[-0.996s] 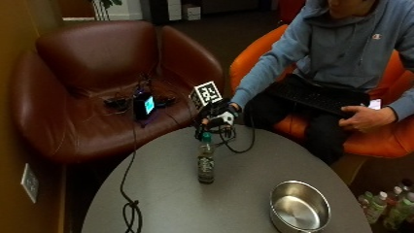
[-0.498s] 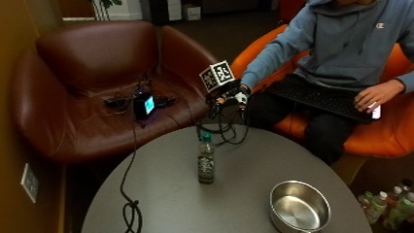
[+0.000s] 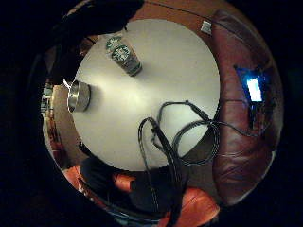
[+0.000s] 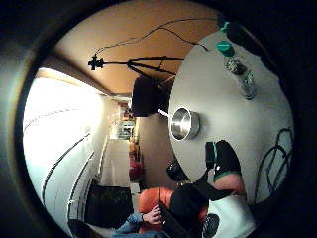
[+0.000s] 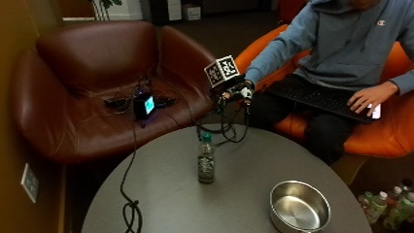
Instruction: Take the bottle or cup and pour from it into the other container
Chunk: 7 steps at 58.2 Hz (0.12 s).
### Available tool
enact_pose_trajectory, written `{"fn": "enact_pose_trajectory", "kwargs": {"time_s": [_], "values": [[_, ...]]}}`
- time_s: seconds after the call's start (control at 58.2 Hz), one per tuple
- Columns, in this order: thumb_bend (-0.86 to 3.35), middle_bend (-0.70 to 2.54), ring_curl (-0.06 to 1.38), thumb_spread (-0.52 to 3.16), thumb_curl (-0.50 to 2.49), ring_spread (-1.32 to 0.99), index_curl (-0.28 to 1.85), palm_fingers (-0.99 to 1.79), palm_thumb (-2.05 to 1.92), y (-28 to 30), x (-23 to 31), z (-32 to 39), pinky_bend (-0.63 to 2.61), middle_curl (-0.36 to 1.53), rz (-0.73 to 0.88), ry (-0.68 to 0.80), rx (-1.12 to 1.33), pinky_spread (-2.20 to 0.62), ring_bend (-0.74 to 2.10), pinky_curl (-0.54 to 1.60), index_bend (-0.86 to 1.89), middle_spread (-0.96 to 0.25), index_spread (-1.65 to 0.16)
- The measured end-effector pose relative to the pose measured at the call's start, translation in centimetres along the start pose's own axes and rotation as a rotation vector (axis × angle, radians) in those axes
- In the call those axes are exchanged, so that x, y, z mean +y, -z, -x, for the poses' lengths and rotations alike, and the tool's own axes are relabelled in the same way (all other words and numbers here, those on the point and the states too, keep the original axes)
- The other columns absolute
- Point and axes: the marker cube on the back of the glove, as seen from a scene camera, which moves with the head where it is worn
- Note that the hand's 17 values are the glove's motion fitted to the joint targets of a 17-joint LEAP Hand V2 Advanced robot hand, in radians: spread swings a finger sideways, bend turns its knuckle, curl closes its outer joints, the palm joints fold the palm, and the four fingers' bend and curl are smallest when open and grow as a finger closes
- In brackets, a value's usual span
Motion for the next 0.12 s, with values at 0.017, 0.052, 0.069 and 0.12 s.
{"fn": "enact_pose_trajectory", "kwargs": {"time_s": [0.017, 0.052, 0.069, 0.12], "values": [[-0.03, 0.18, 0.35, 0.79, 0.56, -0.19, 0.28, 0.51, 0.96, 0.01, 0.02, 0.04, 0.36, 0.34, -0.001, 0.002, 0.0, 0.04, 0.32, 0.37, 0.14, -0.16, -0.34], [-0.03, 0.18, 0.35, 0.79, 0.56, -0.19, 0.28, 0.51, 0.96, -0.02, -0.05, 0.23, 0.36, 0.34, 0.002, 0.009, 0.004, 0.04, 0.32, 0.37, 0.14, -0.16, -0.34], [-0.03, 0.18, 0.35, 0.79, 0.56, -0.19, 0.28, 0.51, 0.96, -0.04, -0.06, 0.3, 0.36, 0.34, 0.005, 0.013, 0.007, 0.04, 0.32, 0.37, 0.14, -0.16, -0.34], [-0.03, 0.18, 0.34, 0.79, 0.56, -0.19, 0.28, 0.51, 0.96, -0.12, -0.05, 0.44, 0.36, 0.34, 0.011, 0.022, 0.011, 0.04, 0.32, 0.37, 0.14, -0.16, -0.34]]}}
